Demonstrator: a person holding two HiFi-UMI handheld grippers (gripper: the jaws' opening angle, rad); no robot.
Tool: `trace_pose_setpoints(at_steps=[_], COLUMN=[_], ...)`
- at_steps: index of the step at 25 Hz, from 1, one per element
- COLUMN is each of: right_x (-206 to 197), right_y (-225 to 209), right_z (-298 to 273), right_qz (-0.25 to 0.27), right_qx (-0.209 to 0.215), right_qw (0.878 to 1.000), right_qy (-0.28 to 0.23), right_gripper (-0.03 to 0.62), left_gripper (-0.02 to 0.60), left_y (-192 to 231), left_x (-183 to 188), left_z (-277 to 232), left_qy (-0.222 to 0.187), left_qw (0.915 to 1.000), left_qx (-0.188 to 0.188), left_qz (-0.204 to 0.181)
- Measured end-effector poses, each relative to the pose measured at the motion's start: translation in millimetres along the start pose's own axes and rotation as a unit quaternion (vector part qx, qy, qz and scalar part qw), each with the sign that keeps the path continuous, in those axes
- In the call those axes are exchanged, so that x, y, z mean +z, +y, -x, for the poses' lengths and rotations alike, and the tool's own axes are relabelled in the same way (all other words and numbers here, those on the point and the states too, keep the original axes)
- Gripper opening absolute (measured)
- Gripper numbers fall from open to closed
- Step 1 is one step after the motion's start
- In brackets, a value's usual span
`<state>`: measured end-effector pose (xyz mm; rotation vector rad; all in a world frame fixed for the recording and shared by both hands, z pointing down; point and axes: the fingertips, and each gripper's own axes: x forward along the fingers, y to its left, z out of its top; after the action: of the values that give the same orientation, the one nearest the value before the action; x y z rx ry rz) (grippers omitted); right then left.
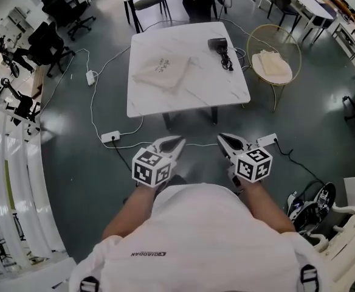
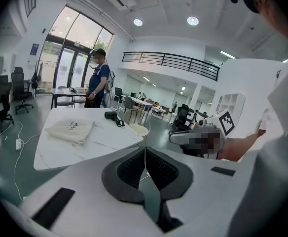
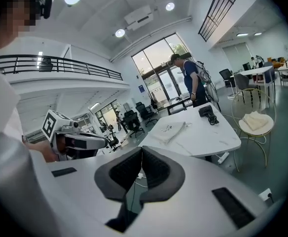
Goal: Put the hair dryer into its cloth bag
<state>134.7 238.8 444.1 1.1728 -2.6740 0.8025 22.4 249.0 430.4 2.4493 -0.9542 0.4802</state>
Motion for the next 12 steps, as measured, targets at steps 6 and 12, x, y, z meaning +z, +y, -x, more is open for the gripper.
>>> trace_pose_setpoints(at_steps=[6, 12], right_x=[3, -8], right_y=[-14, -35], right_z=[-14, -20], right_qz=[0.009, -0.013], right_qx=[-0.004, -0.026], right_qw=[1.0, 1.0], right_qy=[0.001, 0.011], right_gripper=[0.023, 0.023], left_gripper=[0.034, 0.034], left_y=[33, 52], left_x=[-7, -7], left_z=[-1, -27], left_qy=[0.002, 0.02], left_qw=[0.9993, 0.9991], left_qx=[0.025, 0.01], left_qz=[0.028, 0.034])
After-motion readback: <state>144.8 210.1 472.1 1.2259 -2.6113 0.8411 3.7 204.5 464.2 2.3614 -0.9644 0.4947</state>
